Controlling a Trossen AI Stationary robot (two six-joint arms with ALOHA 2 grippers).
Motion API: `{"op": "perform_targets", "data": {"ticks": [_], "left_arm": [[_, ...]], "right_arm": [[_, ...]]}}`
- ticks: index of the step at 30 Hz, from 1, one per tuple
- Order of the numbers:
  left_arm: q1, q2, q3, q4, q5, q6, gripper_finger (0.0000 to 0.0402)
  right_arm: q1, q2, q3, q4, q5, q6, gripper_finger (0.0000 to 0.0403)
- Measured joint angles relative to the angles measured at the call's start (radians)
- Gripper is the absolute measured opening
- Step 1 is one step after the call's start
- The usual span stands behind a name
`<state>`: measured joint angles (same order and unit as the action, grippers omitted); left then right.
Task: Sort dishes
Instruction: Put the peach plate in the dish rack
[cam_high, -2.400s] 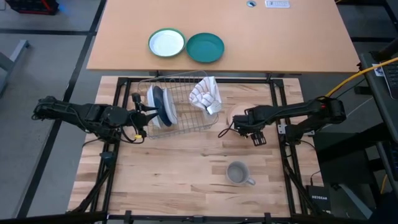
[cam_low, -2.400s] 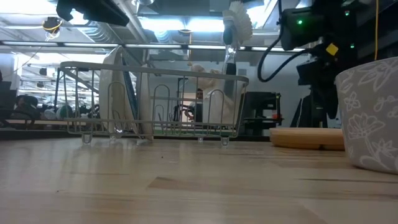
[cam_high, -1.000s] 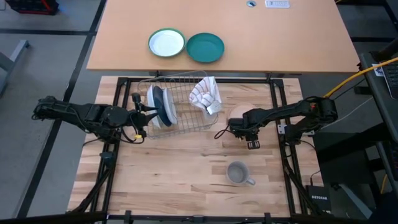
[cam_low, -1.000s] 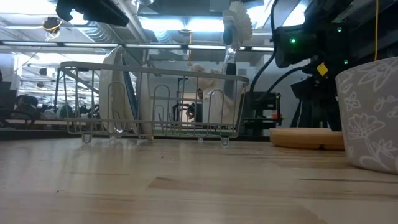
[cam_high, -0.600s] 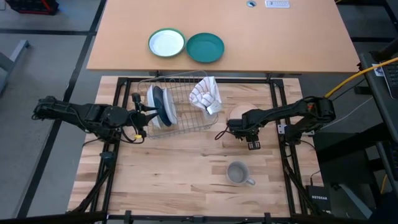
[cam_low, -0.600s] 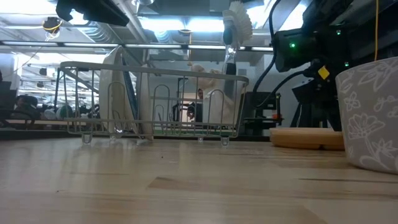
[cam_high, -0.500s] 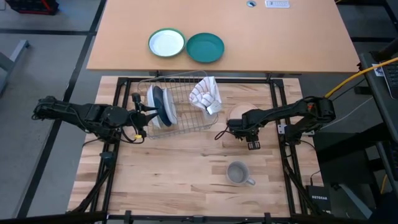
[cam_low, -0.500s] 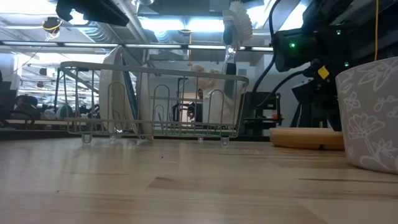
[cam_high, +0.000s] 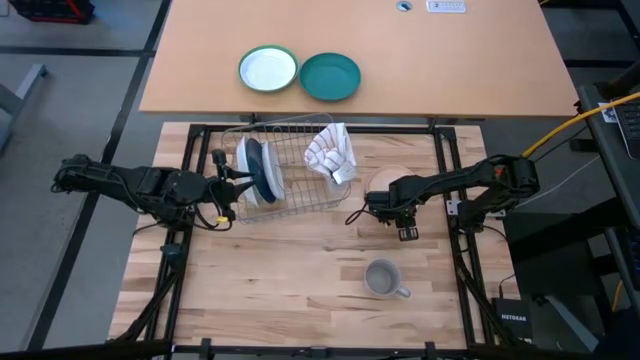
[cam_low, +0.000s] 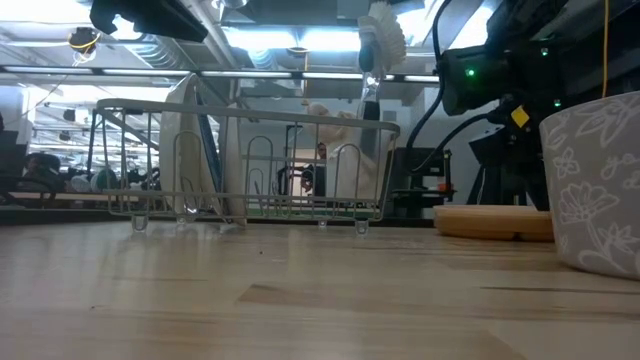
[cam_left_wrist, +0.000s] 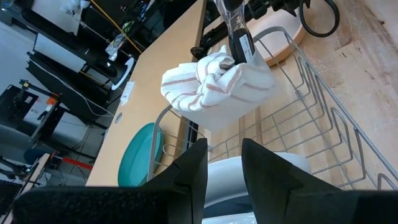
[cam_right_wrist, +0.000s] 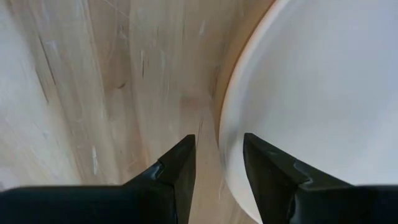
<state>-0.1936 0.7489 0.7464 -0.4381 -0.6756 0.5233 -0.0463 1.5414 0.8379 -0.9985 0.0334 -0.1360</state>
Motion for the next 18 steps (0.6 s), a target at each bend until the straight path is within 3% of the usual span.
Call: {"op": "perform_targets", "data": {"ticks": [14, 18], "left_arm": [[0.0, 0.0, 0.0, 0.0, 0.0, 0.0, 0.009], [0.0, 0.0, 0.0, 0.0, 0.0, 0.0, 0.009]], "right_arm": [[0.001, -0.001, 0.002, -0.027, 0.001, -0.003, 0.0019], [0.001, -0.002, 0.004, -0.03, -0.01, -0.002, 0.0008]]}}
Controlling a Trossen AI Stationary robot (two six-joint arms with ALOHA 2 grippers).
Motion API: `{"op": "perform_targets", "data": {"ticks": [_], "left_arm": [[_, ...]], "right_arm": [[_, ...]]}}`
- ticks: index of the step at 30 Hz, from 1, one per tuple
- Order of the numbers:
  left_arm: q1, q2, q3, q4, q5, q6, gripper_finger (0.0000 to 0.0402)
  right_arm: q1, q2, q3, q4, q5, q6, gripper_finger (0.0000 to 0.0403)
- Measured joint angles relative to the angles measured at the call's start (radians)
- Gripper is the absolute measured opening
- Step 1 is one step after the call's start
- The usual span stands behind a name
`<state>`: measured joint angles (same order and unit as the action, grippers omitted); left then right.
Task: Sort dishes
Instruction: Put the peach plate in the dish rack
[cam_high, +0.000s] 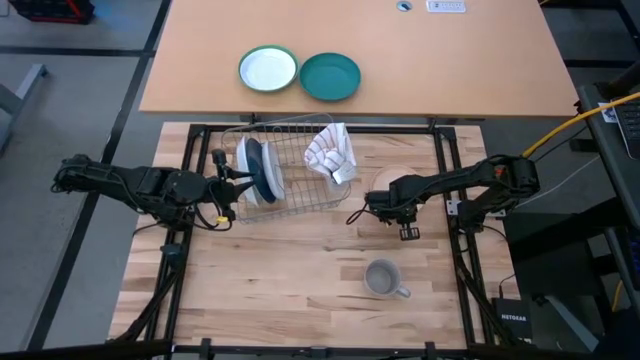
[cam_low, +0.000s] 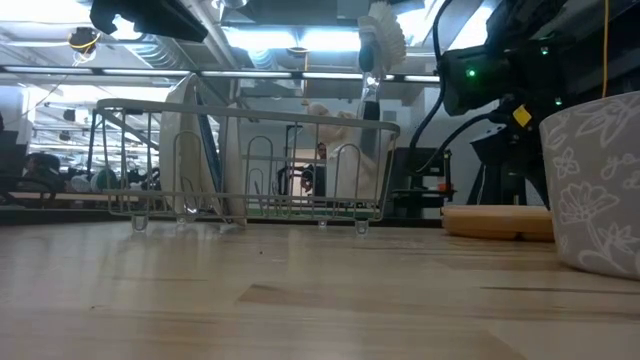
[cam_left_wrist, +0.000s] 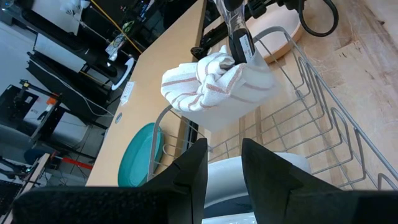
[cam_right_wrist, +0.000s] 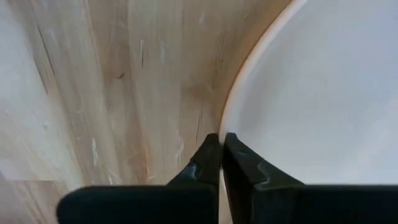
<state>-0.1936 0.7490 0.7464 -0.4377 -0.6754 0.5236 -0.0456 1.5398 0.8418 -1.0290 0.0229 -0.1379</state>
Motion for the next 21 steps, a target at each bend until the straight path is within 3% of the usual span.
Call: {"op": "perform_targets", "data": {"ticks": [6, 21], "left_arm": [[0.0, 0.0, 0.0, 0.0, 0.0, 0.0, 0.009], [0.0, 0.0, 0.0, 0.0, 0.0, 0.007, 0.009]], "right_arm": [[0.0, 0.0, 0.07, -0.099, -0.018, 0.003, 0.0026], [-0.001, 0.0, 0.308, -0.255, -0.018, 0.033, 0.001]]}}
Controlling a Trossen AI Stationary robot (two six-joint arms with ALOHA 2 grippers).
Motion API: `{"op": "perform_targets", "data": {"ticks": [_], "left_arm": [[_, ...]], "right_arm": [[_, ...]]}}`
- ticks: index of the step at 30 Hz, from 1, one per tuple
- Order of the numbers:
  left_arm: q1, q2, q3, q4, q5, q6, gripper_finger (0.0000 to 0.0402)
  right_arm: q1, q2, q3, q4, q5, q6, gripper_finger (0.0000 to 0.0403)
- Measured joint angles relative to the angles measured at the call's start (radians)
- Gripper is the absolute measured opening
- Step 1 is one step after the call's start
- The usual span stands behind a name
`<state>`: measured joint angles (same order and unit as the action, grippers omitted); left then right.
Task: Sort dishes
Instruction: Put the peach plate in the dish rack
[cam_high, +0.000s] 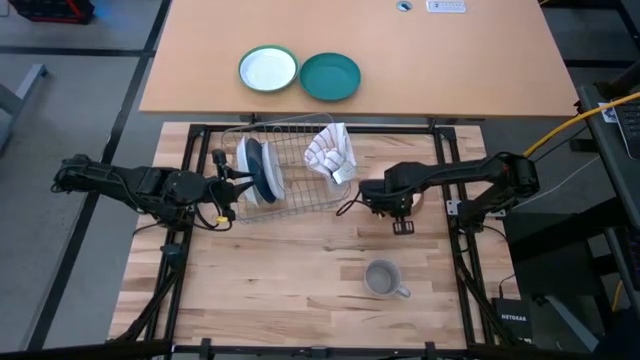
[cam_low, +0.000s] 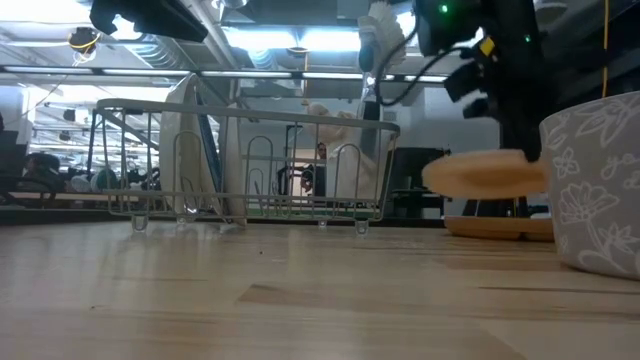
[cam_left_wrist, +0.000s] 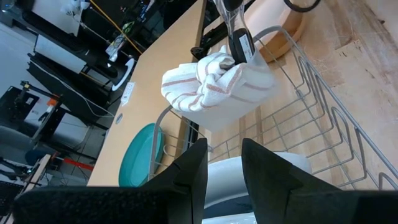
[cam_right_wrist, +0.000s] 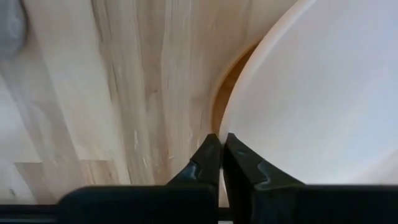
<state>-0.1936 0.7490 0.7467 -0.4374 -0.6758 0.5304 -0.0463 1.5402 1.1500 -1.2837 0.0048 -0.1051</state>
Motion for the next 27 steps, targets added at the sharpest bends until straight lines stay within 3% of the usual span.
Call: {"op": "perform_targets", "data": {"ticks": [12, 16, 22, 27], "left_arm": [[0.0, 0.0, 0.0, 0.0, 0.0, 0.0, 0.009], [0.0, 0.0, 0.0, 0.0, 0.0, 0.0, 0.009], [0.0, 0.0, 0.0, 0.0, 0.0, -0.001, 0.009], [0.0, 0.0, 0.0, 0.0, 0.0, -0.002, 0.009]], "right_arm": [[0.001, 0.001, 0.227, -0.296, -0.025, 0.052, 0.0007], [0.001, -0.023, 0.304, -0.285, -0.023, 0.059, 0.0008], [0.001, -0.052, 0.438, -0.288, 0.033, 0.099, 0.001], [0.001, -0.084, 0.54, -0.289, 0.153, 0.116, 0.0011]]}}
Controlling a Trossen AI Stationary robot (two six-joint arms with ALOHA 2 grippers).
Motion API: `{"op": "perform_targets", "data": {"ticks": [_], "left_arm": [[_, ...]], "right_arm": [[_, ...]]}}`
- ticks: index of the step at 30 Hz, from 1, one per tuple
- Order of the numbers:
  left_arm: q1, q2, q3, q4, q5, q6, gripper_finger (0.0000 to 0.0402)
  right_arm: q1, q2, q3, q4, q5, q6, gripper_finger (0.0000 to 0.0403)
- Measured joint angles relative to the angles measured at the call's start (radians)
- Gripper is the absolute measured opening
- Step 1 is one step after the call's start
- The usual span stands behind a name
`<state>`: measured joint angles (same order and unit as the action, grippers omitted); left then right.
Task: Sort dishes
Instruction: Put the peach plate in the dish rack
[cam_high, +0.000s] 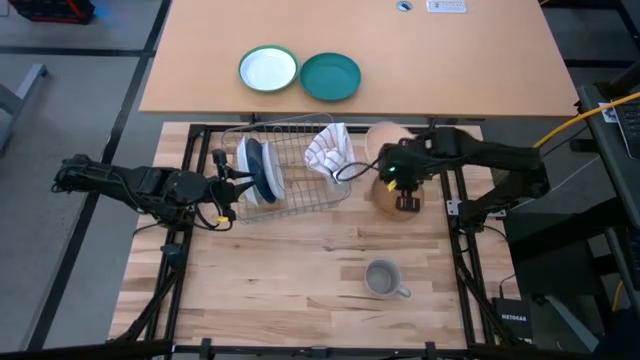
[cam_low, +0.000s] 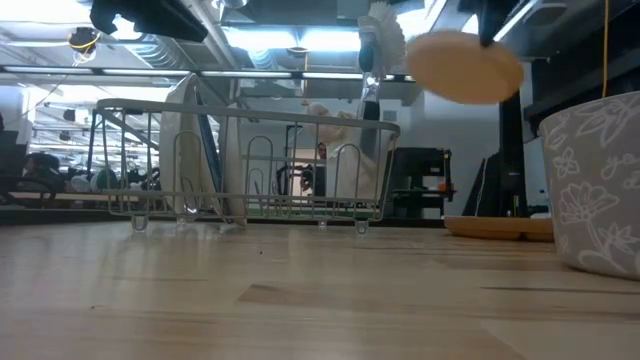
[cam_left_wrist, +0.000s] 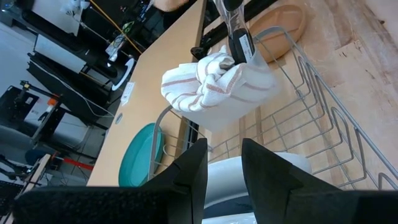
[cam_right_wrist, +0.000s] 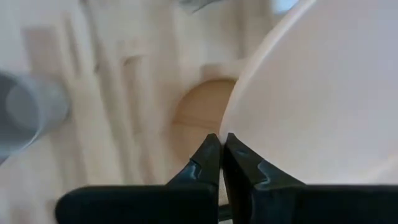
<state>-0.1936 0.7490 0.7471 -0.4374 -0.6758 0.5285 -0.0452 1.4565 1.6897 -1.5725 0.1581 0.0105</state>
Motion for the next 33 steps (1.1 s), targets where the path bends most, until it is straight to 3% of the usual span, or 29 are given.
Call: {"op": "perform_targets", "data": {"ticks": [8, 17, 25, 33], "left_arm": [[0.0, 0.0, 0.0, 0.0, 0.0, 0.002, 0.009], [0.0, 0.0, 0.0, 0.0, 0.0, -0.003, 0.009], [0.0, 0.0, 0.0, 0.0, 0.0, -0.007, 0.009], [0.0, 0.0, 0.0, 0.0, 0.0, -0.009, 0.009]], "right_arm": [[0.0, -0.018, 0.151, 0.077, 0.178, 0.01, 0.0011], [0.0, -0.017, 0.138, 0.706, 0.188, -0.199, 0.0012], [0.0, 0.003, -0.009, 1.097, 0.051, -0.25, 0.0012], [0.0, 0.096, -0.217, 1.404, -0.133, -0.165, 0.0012]]}}
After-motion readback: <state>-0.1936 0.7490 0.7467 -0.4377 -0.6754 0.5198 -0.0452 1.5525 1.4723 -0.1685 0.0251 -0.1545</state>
